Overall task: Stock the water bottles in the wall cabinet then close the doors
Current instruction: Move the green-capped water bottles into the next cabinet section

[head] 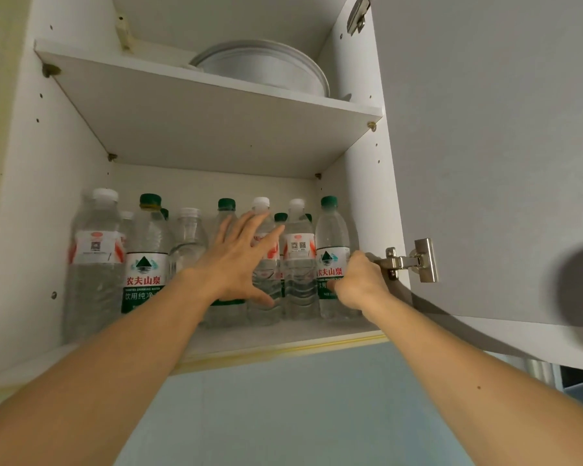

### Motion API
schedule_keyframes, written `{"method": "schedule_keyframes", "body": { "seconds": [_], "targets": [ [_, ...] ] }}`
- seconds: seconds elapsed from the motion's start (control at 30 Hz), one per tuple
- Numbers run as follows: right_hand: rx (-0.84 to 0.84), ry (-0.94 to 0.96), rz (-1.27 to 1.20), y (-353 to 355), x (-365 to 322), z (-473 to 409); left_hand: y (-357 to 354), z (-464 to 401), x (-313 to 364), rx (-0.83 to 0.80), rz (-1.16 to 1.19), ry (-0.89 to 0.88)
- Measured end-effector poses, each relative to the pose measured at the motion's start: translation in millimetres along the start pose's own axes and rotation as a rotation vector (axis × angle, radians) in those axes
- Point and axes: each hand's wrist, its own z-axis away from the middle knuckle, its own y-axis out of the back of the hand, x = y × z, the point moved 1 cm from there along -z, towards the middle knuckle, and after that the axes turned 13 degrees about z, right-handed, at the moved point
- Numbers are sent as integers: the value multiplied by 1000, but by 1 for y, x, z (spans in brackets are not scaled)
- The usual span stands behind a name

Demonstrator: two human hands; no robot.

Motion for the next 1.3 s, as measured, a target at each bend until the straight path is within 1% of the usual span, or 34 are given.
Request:
{"method": "schedule_keyframes", "body": {
  "seconds": [0.23, 0.3, 0.53, 0.8, 1.1, 1.3],
  "targets": [
    [-22, -7, 28, -13, -4, -18, -8, -3, 19, -28, -86, 54],
    [-35, -1, 38, -14, -4, -22, -9, -4, 19, -22, -95, 54],
    [-165, 9, -10, -16, -4, -37, -12, -3, 13, -32, -143, 56],
    [-206, 39, -22, -24, -4, -46, -18, -6, 16, 8, -183, 24],
    [-171, 64, -16, -26, -3, -50, -31, -13, 28, 41, -261, 62],
    [-122, 112, 19, -31, 6, -52, -35, -15, 36, -2, -263, -31]
  ]
}}
